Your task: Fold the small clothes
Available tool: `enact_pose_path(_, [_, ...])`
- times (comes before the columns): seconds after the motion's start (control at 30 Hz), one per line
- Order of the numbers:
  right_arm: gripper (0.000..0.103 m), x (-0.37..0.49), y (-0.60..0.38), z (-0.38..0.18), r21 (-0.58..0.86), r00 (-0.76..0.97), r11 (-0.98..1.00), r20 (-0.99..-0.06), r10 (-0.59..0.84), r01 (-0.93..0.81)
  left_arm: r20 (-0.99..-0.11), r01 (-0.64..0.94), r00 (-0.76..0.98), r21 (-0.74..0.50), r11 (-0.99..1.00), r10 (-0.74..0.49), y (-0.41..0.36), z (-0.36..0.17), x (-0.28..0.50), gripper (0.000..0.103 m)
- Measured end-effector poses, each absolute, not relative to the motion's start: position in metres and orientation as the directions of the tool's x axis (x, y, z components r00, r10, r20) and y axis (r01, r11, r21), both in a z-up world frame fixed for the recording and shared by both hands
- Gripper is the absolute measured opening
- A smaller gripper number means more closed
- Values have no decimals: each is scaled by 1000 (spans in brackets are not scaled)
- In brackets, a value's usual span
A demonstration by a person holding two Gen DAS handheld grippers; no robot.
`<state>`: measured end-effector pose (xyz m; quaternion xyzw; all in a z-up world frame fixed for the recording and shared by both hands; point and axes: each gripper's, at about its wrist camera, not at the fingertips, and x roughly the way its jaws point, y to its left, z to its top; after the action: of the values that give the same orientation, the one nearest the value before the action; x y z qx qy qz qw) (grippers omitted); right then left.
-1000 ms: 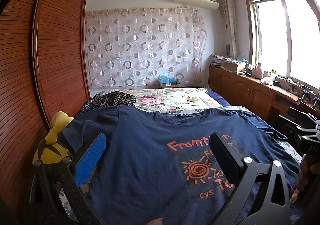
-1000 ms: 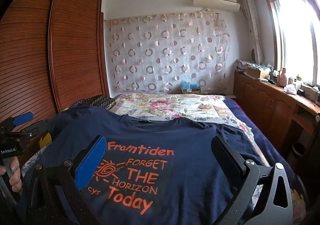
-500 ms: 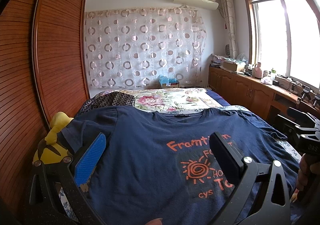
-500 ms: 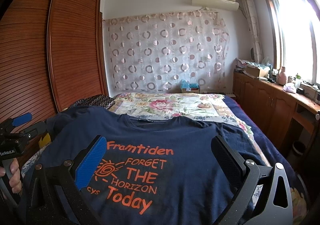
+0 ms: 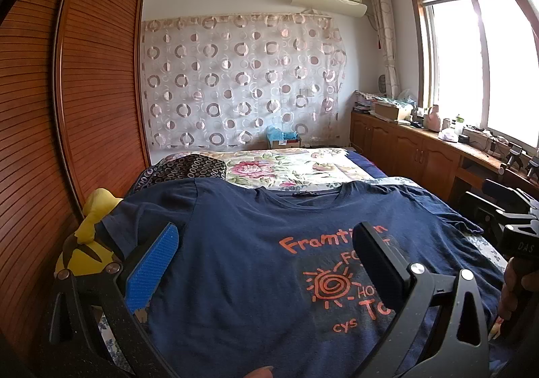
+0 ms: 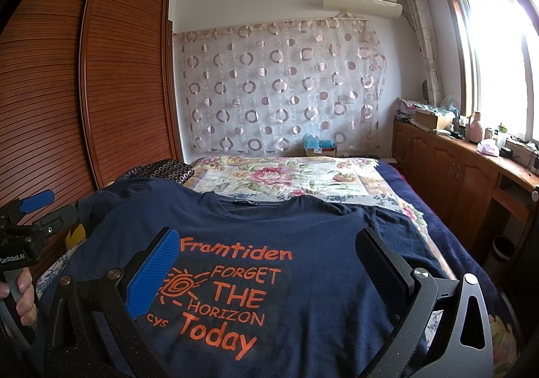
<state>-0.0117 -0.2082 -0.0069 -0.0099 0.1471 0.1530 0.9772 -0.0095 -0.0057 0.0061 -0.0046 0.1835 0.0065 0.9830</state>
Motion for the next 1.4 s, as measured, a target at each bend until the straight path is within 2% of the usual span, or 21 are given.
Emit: enact_pose_path(1.4, [103, -9, -206, -11, 29, 901, 947, -299, 313, -320, -359, -14, 933, -4, 1000, 12, -10, 9, -12, 103])
